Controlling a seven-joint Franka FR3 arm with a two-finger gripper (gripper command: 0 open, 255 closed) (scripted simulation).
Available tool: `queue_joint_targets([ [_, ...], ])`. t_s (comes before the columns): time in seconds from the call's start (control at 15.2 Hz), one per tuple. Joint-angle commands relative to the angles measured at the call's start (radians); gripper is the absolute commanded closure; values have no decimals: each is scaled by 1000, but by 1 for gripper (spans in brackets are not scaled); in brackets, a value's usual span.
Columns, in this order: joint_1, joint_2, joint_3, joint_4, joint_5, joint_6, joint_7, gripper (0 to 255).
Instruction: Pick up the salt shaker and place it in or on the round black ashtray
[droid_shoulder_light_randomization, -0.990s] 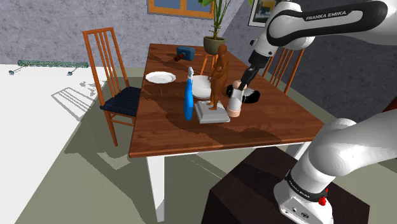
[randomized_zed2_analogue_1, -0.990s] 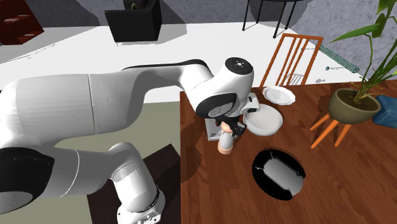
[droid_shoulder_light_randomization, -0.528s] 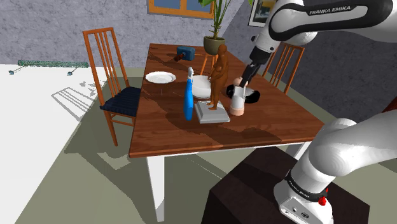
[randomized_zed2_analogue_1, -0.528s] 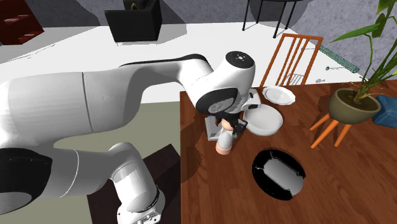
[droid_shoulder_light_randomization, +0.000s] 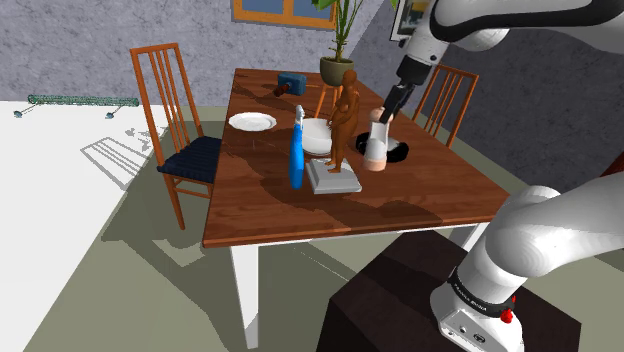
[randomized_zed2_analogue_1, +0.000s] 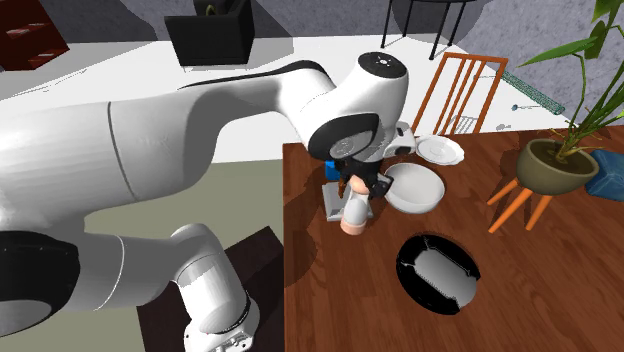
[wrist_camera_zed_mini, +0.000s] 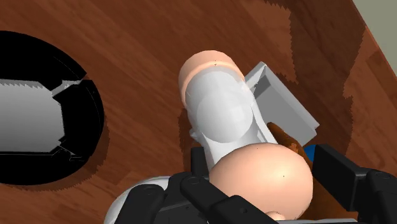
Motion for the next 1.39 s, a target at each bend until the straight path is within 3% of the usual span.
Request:
queue_joint_targets([
  [0.0, 0, 2, 0, 29, 0, -27, 1, 255],
  [0.66, 7, 24, 5, 179, 4, -154, 16, 255],
  [1.32, -7, 302, -192, 527, 16, -250, -203, 255],
])
